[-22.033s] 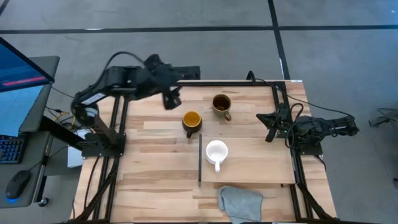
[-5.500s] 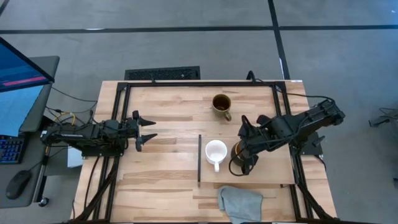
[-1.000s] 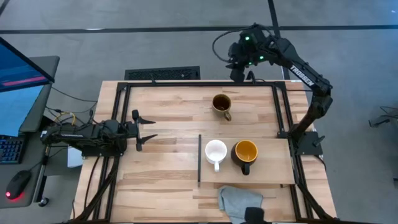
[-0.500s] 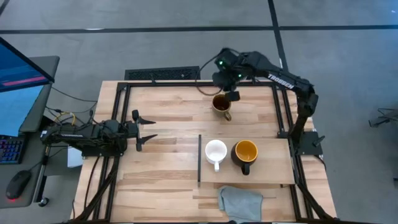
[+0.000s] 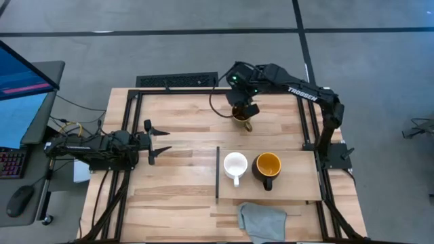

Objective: Stack small to large cups/mugs on shelf
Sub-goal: Put the blue mug on the shelf

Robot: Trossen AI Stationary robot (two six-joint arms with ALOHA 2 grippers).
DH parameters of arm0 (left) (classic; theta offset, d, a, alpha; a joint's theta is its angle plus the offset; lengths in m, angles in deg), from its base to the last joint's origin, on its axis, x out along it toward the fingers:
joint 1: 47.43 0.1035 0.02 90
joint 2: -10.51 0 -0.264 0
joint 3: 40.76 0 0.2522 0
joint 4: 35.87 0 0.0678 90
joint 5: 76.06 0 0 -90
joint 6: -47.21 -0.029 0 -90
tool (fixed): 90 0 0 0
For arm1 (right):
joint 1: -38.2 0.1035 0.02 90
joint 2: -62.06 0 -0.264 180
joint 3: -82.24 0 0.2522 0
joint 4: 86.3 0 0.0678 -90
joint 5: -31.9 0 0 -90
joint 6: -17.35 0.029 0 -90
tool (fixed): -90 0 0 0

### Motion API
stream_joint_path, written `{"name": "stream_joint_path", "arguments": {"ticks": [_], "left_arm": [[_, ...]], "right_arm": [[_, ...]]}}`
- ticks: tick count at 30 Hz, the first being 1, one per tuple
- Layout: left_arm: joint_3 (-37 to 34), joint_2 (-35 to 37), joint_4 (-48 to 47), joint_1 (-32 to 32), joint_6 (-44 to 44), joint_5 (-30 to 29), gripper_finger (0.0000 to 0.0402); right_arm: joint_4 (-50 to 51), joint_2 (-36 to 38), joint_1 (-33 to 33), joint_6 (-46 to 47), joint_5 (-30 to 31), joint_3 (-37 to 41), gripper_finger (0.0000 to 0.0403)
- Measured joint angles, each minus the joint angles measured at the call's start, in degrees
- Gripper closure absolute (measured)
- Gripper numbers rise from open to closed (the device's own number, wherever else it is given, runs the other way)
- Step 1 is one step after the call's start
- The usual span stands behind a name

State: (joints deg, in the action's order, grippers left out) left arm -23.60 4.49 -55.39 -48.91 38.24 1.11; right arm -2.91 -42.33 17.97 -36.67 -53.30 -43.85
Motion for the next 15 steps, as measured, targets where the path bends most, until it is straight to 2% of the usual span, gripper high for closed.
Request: {"name": "stream_joint_path", "arguments": {"ticks": [15], "left_arm": [[-0.02, 0.01, 0.0, -0.01, 0.61, 0.01, 0.0136]], "right_arm": [[-1.56, -1.29, 0.02, 0.85, -0.23, 0.06, 0.0276]]}}
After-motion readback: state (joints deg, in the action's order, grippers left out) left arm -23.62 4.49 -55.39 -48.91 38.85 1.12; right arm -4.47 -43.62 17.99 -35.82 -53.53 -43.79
